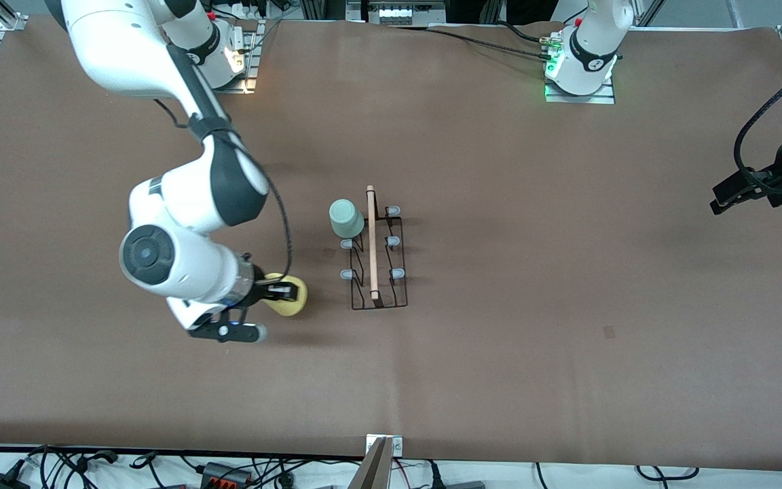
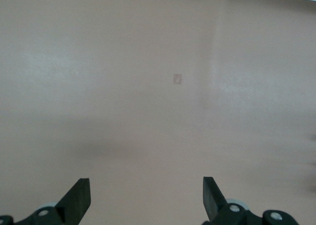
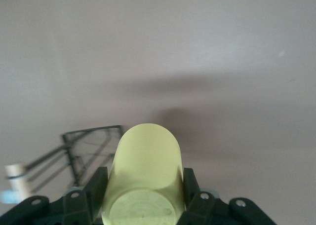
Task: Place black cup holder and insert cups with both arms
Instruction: 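Carry the yellow cup with the right gripper onto a rack peg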
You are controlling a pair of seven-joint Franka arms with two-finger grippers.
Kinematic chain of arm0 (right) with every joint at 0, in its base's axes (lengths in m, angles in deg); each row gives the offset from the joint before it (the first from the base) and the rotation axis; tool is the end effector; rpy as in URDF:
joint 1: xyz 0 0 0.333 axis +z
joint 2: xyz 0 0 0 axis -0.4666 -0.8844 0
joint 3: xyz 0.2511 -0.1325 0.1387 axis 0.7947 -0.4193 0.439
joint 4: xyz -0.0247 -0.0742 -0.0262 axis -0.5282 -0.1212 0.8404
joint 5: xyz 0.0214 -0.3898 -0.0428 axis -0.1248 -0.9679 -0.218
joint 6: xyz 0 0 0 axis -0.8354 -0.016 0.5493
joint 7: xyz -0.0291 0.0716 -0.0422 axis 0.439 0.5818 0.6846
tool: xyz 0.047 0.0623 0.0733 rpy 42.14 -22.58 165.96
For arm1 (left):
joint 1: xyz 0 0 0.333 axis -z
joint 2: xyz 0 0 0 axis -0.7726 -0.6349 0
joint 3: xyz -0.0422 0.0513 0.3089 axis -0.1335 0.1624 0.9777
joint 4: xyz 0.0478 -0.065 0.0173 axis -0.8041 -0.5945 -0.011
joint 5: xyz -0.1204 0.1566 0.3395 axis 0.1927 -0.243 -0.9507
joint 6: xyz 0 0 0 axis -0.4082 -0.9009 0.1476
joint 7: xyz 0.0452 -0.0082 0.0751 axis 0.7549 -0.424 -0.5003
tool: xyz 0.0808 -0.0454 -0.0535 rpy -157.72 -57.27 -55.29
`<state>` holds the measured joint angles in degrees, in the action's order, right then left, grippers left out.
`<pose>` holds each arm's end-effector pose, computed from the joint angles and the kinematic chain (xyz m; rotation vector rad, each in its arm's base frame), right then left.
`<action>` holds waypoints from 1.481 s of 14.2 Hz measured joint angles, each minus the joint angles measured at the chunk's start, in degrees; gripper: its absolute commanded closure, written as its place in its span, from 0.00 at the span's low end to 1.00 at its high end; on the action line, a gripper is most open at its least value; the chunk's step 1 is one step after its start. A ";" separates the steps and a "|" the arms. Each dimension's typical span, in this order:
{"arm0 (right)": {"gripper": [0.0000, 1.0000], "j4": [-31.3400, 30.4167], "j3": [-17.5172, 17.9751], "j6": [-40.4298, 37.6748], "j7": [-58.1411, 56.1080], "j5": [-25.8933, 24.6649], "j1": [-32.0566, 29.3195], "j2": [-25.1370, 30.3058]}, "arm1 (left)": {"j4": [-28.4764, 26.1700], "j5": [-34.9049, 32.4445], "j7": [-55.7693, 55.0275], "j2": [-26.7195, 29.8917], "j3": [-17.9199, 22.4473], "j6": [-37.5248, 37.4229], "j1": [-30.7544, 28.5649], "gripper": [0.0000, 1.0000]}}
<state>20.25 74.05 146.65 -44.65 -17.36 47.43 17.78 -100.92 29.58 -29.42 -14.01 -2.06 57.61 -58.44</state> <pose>0.7075 0.3073 0.3814 -2.9390 0.1920 0.0516 0.5791 0.0302 0.5822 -3.1206 -0.2340 -0.1196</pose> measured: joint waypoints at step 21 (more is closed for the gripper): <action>0.79 -0.22 4.23 2.95 8.32 -3.17 4.04 -2.38 | 0.00 0.00 0.00 0.00 0.11 0.00 0.00 0.00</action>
<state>20.03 78.28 149.60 -36.33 -20.53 51.47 15.39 -100.92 29.58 -29.42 -14.01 -1.96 57.61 -58.44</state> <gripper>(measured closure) 0.335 0.000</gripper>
